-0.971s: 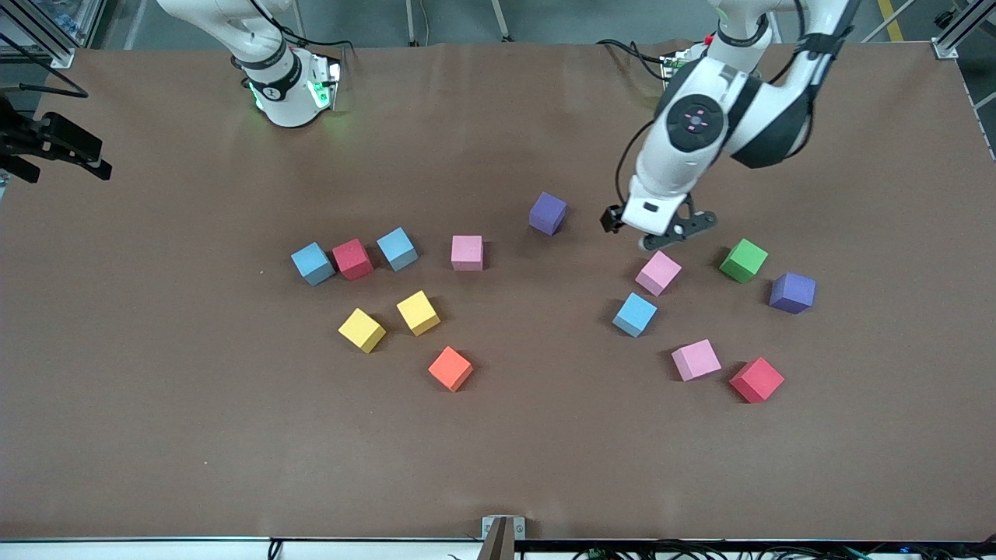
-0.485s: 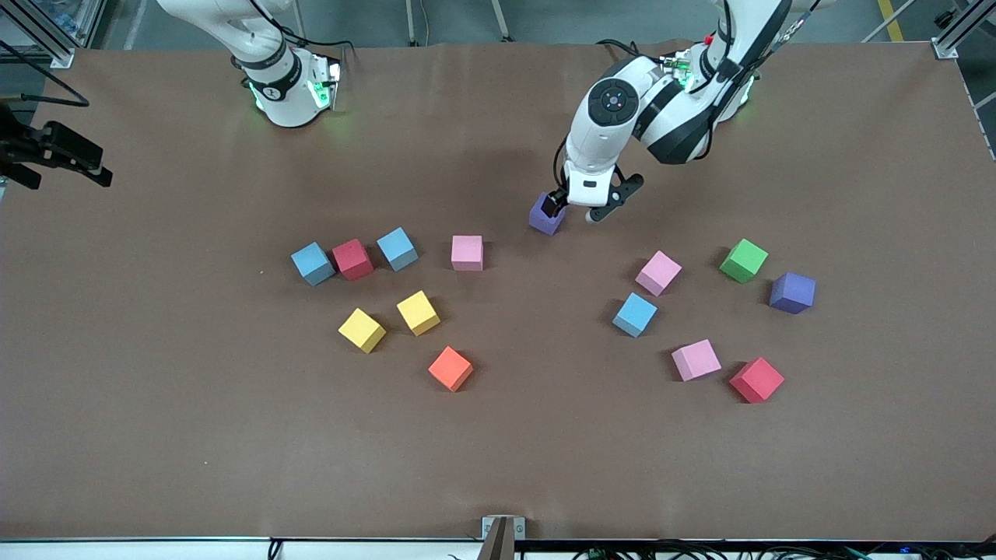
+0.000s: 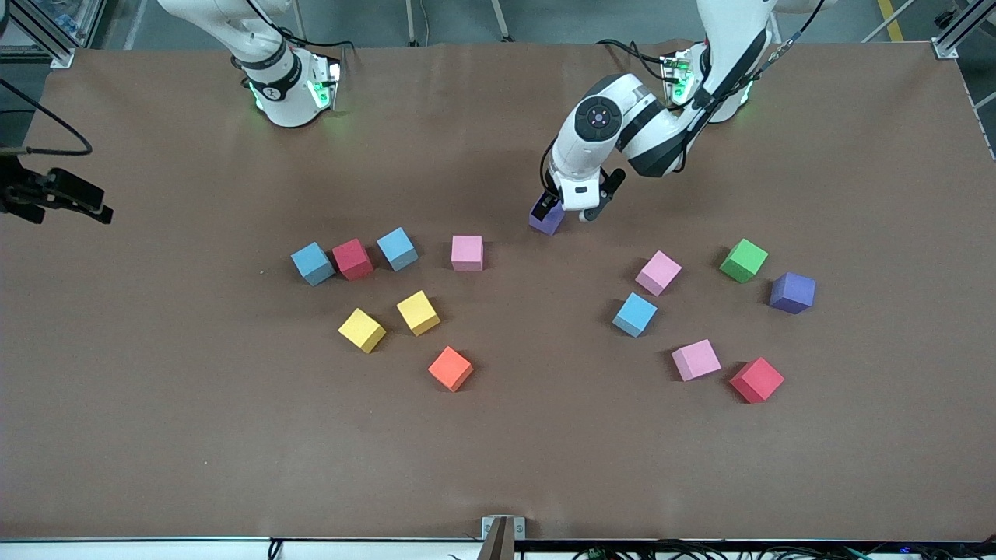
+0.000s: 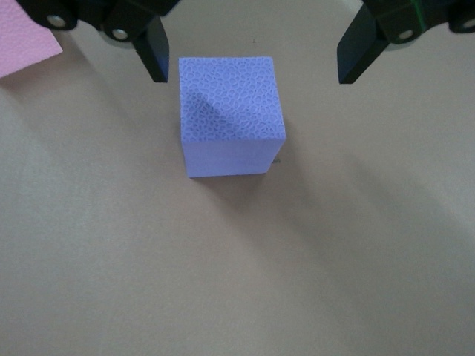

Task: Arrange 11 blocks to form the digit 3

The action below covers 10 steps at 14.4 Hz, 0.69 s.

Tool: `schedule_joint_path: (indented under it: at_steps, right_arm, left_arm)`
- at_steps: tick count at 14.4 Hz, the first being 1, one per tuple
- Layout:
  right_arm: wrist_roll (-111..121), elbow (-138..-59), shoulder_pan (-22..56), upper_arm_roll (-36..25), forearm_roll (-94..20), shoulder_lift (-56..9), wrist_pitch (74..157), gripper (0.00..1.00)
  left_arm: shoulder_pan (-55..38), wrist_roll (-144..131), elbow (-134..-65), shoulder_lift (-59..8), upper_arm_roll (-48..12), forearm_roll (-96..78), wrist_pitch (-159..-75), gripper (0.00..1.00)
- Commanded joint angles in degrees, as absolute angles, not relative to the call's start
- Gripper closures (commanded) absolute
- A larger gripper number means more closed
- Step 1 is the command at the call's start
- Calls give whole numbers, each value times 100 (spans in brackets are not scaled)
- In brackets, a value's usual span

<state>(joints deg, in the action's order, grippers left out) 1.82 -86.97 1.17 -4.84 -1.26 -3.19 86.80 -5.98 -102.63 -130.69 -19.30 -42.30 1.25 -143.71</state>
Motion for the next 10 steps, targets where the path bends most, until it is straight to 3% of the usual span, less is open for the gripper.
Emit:
schedule_joint_path:
  at_steps: [1,10]
  right_arm:
    - [-689,-8728,236,-396,-237,-272,8639,0]
    - [-6535,-8920,1871,-387,-509,-281,8727,0]
  left_arm:
    - [-598,-10546,-13034,-2021,-4201,255,-14484,0]
    - [-633,-10723,-13025,-2373,-4104,255,-14888,0]
